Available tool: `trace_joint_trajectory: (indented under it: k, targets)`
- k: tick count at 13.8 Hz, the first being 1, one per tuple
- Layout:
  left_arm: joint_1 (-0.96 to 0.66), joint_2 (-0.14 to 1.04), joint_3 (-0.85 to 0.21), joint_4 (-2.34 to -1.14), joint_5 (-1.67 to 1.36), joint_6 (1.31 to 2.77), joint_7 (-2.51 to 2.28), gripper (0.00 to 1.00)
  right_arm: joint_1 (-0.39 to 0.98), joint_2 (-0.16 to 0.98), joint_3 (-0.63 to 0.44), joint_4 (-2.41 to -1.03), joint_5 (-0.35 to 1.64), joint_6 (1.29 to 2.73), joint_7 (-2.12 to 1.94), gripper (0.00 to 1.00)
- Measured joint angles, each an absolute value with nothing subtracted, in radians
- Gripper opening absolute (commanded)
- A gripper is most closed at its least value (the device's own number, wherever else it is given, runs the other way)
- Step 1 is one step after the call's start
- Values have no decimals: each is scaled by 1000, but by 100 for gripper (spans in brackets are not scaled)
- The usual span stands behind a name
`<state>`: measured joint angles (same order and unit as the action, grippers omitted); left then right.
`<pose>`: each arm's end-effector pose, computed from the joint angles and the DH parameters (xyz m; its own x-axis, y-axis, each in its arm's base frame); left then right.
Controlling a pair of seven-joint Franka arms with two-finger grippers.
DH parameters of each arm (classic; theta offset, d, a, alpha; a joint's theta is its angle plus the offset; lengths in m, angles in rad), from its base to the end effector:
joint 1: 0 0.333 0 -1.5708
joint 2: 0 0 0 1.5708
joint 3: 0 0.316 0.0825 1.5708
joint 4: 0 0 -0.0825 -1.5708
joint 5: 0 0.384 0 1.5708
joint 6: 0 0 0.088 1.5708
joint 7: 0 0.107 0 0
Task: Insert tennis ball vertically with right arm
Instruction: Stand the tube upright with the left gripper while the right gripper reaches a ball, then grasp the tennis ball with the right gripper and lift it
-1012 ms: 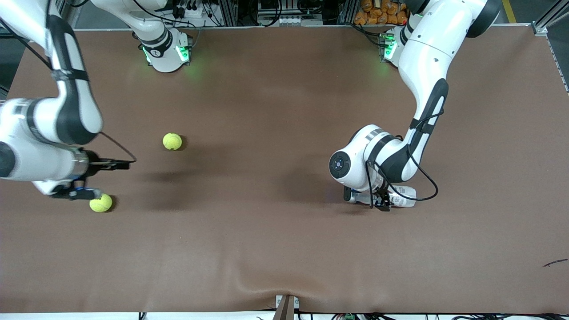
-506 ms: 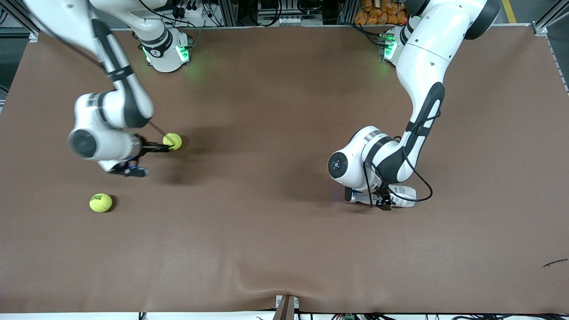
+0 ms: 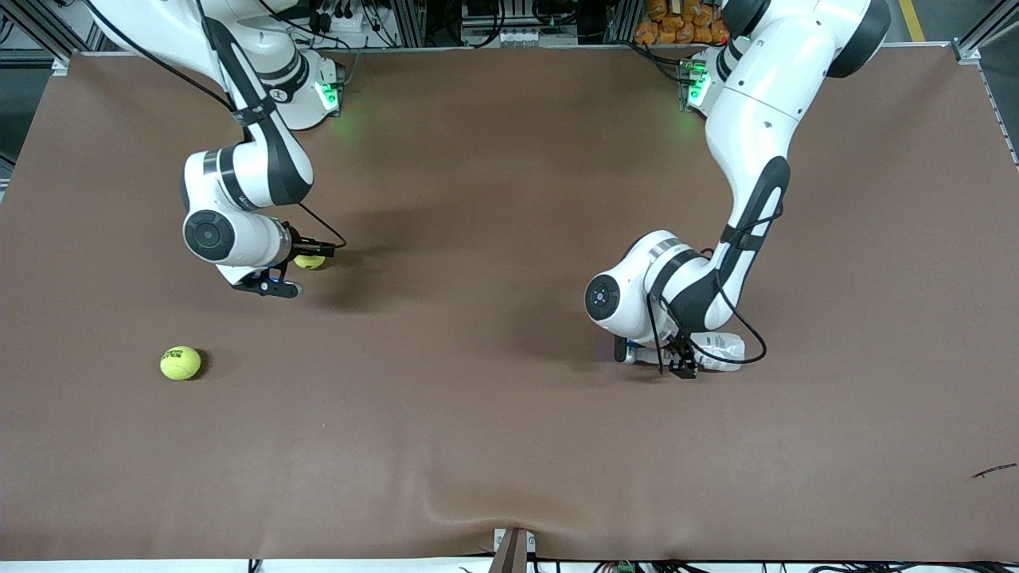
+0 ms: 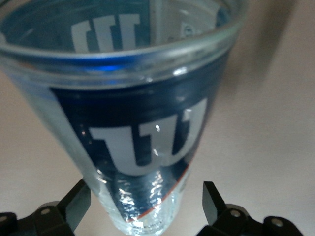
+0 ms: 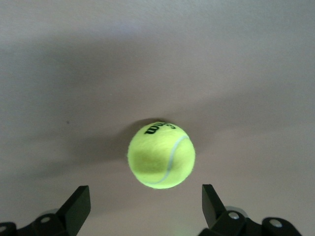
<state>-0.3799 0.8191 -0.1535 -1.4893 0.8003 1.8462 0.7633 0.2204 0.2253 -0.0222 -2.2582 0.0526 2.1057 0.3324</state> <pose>0.6153 -0.2802 0.1727 -0.0813 -0.7489 -0.6577 -0.9944 0.1056 0.0027 0.4834 0.0994 0.2374 0.9172 -0.1753 -0.3578 -0.1511 -0.9840 0.0947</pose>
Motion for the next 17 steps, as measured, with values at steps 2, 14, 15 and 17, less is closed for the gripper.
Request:
trace_joint_trajectory:
  k: [2,14,15,17]
  targets:
    - [-379,829,-153,-1489,812,1861,755,100,219,234,-25,-2275,53,2136,332,100]
    - [-376,842,-152,-1489,816,1898,748,63,210,344,-26,-2299,53,2255,333,9]
    - [-377,842,-153,-1489,817,1898,748,60,199,341,-27,-2296,53,2258,333,9]
    - [-380,841,-153,-1487,817,1896,748,58,156,326,-28,-2271,52,2256,332,9]
